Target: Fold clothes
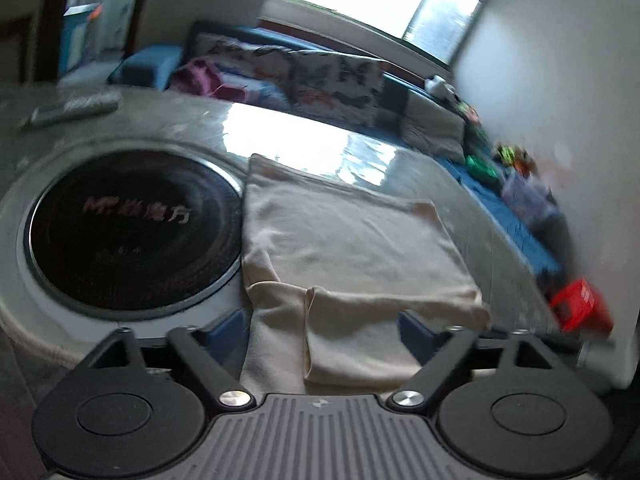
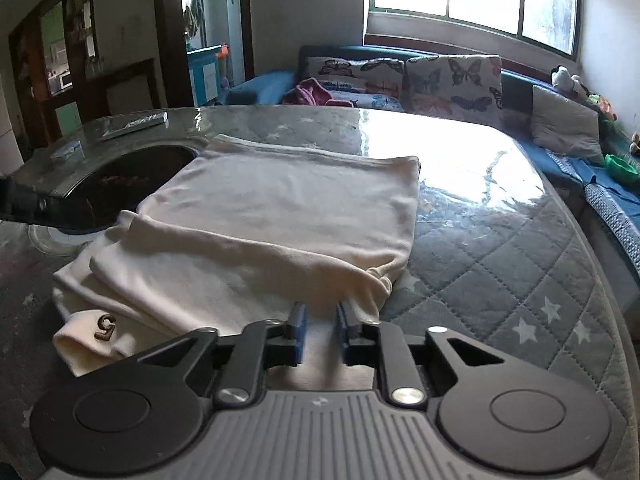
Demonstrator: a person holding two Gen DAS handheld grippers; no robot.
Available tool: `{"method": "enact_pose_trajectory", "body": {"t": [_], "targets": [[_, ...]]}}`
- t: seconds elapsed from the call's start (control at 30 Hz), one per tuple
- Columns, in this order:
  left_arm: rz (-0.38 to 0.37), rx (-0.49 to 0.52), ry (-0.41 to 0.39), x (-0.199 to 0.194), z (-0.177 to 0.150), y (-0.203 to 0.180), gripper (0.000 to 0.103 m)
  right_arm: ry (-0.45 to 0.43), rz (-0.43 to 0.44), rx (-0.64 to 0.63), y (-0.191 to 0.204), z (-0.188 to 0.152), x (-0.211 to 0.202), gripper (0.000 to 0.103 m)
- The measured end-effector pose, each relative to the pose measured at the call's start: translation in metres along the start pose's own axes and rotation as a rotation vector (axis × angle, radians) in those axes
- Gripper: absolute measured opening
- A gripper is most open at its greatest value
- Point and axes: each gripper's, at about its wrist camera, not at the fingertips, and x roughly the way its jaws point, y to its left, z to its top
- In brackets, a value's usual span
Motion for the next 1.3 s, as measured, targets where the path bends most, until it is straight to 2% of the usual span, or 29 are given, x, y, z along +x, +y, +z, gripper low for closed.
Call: {"method": "enact_pose_trajectory", "body": {"t": [0.13, 0.23, 0.33, 0.57, 0.73, 0.87, 0.93, 1.1, 1.3], "targets": [[0.012, -0.118, 0.025, 0.002, 0.006, 0.009, 0.097, -0.019, 0.004, -0.009, 0.004, 0.0, -0.006, 0.019], [-0.012, -0.209, 0.055, 0.004, 0.006, 0.019, 0.097, -0.024, 0.012, -0.008, 0.006, 0.0, -0.007, 0.019], [-0.007, -0.251, 0.072, 0.006, 0.005, 0.023, 0.097, -0.029, 0.019, 0.01, 0.006, 0.001, -0.008, 0.019], [0.009, -0.21, 0.053, 0.004, 0.006, 0.012, 0.097, -0.032, 0.051, 0.09, 0.005, 0.003, -0.008, 0.02], [0.042, -0.126, 0.007, 0.001, 0.005, -0.002, 0.096, -0.022, 0.08, 0.154, 0.002, 0.004, -0.008, 0.02], [0.06, 0.004, -0.044, -0.004, 0.0, -0.016, 0.096, -0.013, 0.132, 0.208, -0.001, 0.005, -0.008, 0.021], [0.055, 0.093, -0.064, -0.007, -0.006, -0.024, 0.092, -0.008, 0.145, 0.225, -0.003, 0.005, -0.008, 0.021], [0.005, 0.328, -0.064, -0.014, -0.032, -0.039, 0.082, -0.003, 0.106, 0.111, 0.007, 0.0, -0.015, 0.021], [-0.075, 0.514, -0.045, -0.023, -0.061, -0.046, 0.076, 0.023, 0.069, -0.011, 0.019, -0.015, -0.016, 0.021]]}}
